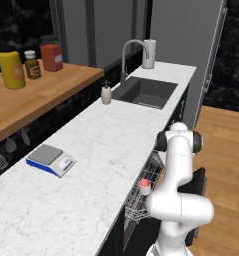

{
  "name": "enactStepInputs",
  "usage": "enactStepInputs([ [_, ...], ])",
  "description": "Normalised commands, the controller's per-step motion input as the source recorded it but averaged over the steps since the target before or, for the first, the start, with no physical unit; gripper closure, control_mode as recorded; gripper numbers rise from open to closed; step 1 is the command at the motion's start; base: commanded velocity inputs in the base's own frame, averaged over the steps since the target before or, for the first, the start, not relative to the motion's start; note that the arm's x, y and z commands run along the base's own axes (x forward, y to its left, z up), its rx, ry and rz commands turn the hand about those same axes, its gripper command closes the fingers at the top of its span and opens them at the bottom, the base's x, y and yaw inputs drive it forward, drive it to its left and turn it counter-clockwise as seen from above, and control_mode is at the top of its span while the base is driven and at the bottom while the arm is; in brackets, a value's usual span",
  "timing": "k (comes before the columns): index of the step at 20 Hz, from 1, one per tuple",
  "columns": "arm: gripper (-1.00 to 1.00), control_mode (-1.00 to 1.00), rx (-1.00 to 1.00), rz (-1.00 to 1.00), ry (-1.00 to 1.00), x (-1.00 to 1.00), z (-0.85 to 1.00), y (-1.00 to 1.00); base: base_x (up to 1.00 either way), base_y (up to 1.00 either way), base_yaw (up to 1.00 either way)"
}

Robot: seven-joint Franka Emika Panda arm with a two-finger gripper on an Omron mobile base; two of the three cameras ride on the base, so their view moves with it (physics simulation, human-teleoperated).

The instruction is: Pick up the cup and bowl from the counter, place them in the dishwasher, and close the dishwasher door.

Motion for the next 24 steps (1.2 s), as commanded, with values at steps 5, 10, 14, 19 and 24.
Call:
enactStepInputs([
  [5,-1.00,-1.00,0.00,0.00,0.07,-0.13,-0.87,-0.22,0.00,0.00,0.00],
  [10,-1.00,-1.00,0.00,0.00,0.00,-0.81,-0.71,-0.68,0.00,0.00,0.00],
  [14,-1.00,-1.00,0.00,-0.04,0.00,-0.84,-0.38,-0.39,0.00,0.00,0.00],
  [19,-1.00,-1.00,-0.02,-0.22,-0.13,-1.00,0.22,0.00,0.00,0.00,0.00],
  [24,-1.00,-1.00,-0.20,-0.33,-0.51,-0.83,-0.06,0.71,0.00,0.00,0.00],
])
